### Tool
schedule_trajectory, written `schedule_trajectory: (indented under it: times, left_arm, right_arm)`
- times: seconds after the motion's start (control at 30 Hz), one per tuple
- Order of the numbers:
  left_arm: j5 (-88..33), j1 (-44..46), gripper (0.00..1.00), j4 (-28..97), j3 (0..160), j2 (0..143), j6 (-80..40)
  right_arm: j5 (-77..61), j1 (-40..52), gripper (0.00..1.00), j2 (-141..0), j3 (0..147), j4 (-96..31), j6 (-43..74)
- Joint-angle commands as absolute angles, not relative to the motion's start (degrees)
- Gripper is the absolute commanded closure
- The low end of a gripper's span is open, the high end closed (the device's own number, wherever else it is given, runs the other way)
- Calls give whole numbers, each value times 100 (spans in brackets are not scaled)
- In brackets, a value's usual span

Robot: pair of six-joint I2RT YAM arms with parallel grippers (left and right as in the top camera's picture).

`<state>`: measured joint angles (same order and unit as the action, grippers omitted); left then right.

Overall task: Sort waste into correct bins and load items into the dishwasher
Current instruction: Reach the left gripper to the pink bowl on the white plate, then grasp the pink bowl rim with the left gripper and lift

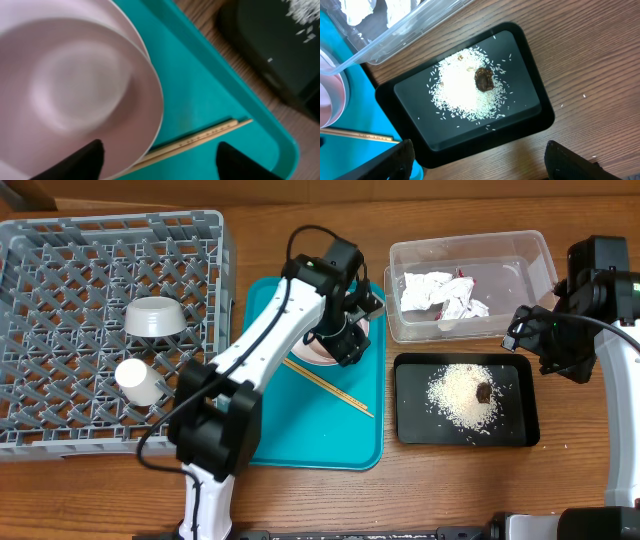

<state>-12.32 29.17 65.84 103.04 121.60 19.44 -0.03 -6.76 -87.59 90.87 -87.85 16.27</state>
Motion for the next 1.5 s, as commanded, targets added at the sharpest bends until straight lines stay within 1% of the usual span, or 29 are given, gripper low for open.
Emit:
schedule_trajectory:
  times: [0.0, 0.1, 0.2, 0.27, 0.33, 0.47, 0.67, 0.83, 1.0, 1.07, 1.27, 1.47]
  left_arm:
    - [-1133, 2928, 34, 6617, 10407, 12418, 1942]
    - [-958, 2928, 39, 6615, 10407, 12547, 1942]
    - [-303, 2928, 50, 6587, 10407, 12589, 1855]
    - [167, 2921, 57, 6530, 10407, 12589, 1568]
    - [471, 2912, 59, 6517, 10407, 12589, 1343]
    - [617, 2895, 60, 6477, 10407, 12589, 1190]
    - [464, 2891, 62, 6418, 10403, 12591, 1109]
    - [143, 2891, 69, 6344, 10396, 12602, 1109]
    - [143, 2891, 71, 6289, 10388, 12628, 1109]
    - [145, 2891, 75, 6276, 10368, 12630, 1111]
    - [174, 2888, 80, 6182, 10254, 12630, 1111]
    - [187, 2888, 81, 6121, 10235, 12632, 1111]
  right_arm:
    - [-5, -683, 15, -8694, 9227, -8755, 1621]
    - [-5, -683, 15, -8694, 9227, -8755, 1621]
    - [-5, -683, 15, -8694, 9227, -8757, 1621]
    - [-5, -683, 15, -8694, 9227, -8757, 1621]
    - [-5, -683, 15, -8694, 9227, -8757, 1621]
    - [-5, -683, 15, -8696, 9227, -8757, 1621]
    - [-5, -683, 15, -8694, 9227, -8759, 1623]
    - [-5, -683, 15, -8694, 9227, -8759, 1623]
    - [-5, -683, 15, -8694, 9227, -8766, 1623]
    - [-5, -683, 15, -8694, 9227, -8777, 1621]
    - [-5, -683, 15, -8694, 9227, -8777, 1621]
    - [-5, -683, 15, -8694, 9227, -8779, 1621]
